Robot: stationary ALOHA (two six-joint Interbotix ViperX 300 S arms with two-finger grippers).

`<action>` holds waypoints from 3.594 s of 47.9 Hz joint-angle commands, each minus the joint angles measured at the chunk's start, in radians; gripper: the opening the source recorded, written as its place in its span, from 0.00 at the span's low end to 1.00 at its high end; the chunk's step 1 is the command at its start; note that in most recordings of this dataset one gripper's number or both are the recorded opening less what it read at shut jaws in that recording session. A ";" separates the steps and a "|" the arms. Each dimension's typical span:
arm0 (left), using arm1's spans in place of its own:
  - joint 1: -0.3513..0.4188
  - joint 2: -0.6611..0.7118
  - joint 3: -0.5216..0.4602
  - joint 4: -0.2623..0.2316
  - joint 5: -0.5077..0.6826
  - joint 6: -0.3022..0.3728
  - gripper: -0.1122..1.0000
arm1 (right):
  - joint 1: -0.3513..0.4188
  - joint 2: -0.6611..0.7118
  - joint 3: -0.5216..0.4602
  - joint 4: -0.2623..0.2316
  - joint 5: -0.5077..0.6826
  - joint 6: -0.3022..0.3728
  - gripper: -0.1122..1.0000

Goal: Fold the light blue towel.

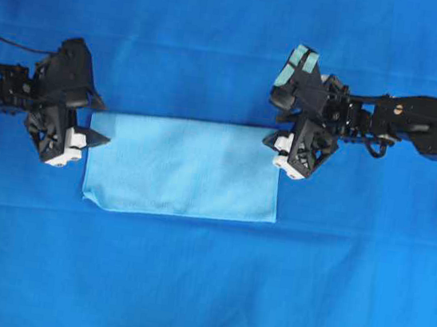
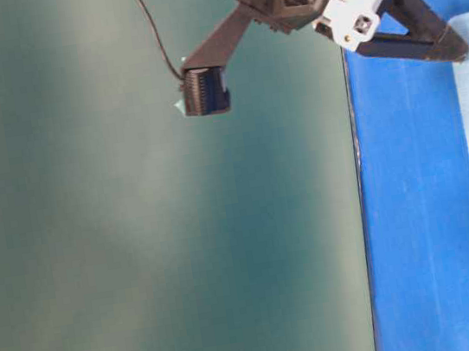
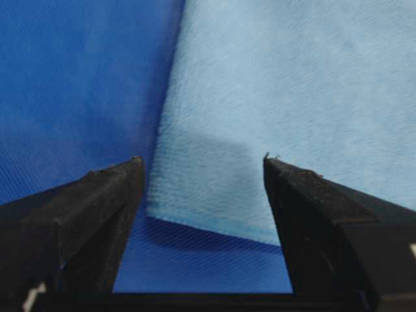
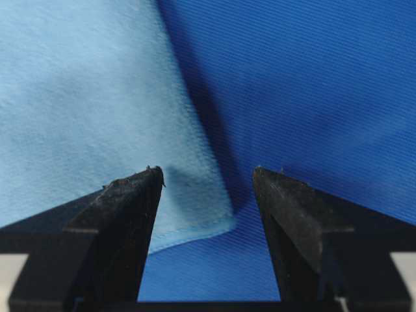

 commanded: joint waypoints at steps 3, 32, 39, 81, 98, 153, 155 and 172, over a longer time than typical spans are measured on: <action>0.014 0.025 -0.005 0.000 -0.011 0.003 0.74 | 0.000 0.002 -0.020 -0.003 -0.005 -0.002 0.65; 0.037 0.044 -0.038 0.000 0.032 0.002 0.28 | 0.000 0.021 -0.014 -0.072 -0.005 -0.002 0.12; 0.037 0.054 -0.055 0.000 0.049 0.000 0.11 | -0.002 0.020 -0.012 -0.072 -0.005 -0.002 0.12; 0.035 -0.364 -0.179 0.006 0.456 0.000 0.11 | 0.028 -0.368 -0.057 -0.072 0.273 0.002 0.12; 0.035 -0.370 -0.181 0.005 0.446 -0.012 0.11 | 0.026 -0.396 -0.051 -0.074 0.270 0.008 0.12; -0.285 0.253 -0.765 0.006 0.126 0.075 0.11 | -0.348 -0.186 -0.262 -0.250 0.156 -0.003 0.12; -0.298 0.279 -0.788 0.006 0.126 0.080 0.11 | -0.348 -0.181 -0.268 -0.250 0.156 -0.003 0.12; -0.319 0.342 -0.864 0.005 0.089 0.081 0.11 | -0.356 -0.219 -0.232 -0.252 0.166 -0.003 0.12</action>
